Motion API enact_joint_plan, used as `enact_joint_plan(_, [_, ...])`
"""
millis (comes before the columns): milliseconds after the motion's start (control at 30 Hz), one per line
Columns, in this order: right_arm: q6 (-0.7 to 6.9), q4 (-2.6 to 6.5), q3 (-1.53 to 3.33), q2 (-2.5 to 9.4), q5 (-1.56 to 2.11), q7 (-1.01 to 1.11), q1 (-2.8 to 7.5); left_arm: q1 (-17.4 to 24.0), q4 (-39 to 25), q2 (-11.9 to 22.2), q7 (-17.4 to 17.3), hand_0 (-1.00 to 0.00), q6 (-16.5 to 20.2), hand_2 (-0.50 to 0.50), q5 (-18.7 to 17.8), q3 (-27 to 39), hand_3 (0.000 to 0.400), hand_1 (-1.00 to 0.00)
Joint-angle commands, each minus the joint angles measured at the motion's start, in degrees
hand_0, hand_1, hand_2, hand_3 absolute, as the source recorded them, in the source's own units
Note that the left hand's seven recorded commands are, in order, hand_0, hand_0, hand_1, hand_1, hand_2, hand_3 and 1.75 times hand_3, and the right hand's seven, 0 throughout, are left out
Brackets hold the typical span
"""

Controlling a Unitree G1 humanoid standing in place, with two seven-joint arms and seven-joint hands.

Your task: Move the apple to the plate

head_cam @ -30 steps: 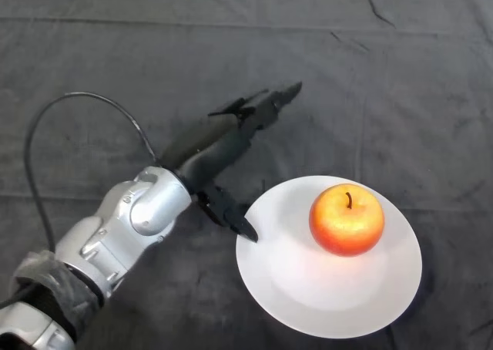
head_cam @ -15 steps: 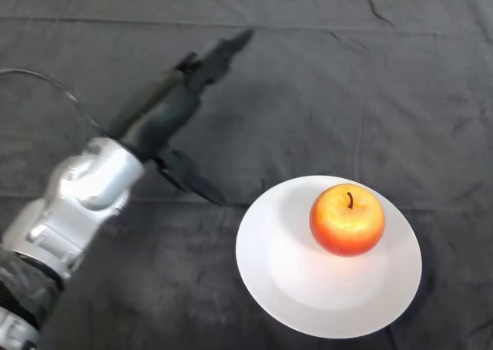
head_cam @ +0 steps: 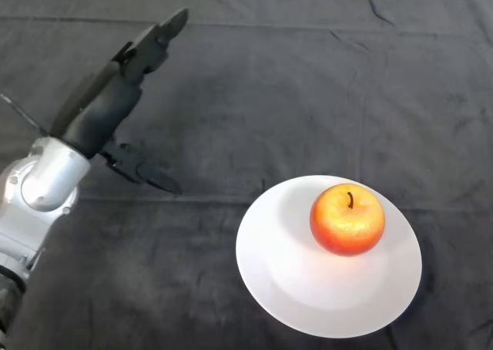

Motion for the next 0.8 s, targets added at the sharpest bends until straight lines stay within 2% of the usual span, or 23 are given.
enact_joint_plan(33, [0.41,-0.39,-0.76,-0.26,0.49,0.45,2.47,1.5,2.87,3.29,0.6,0.0,-1.67,0.0,-1.13,2.04,0.0,0.0])
enact_joint_plan(500, [0.26,0.04,-0.71,-0.25,0.43,0.41,2.23,0.35,15.88,7.23,-0.28,0.0,-7.08,0.0,-4.93,9.12,0.0,0.0])
enact_joint_plan(800, [0.12,0.41,-0.67,-0.23,0.37,0.37,2.04,0.3,22.47,8.75,-0.78,0.0,-8.18,0.0,-8.72,14.14,0.0,0.0])
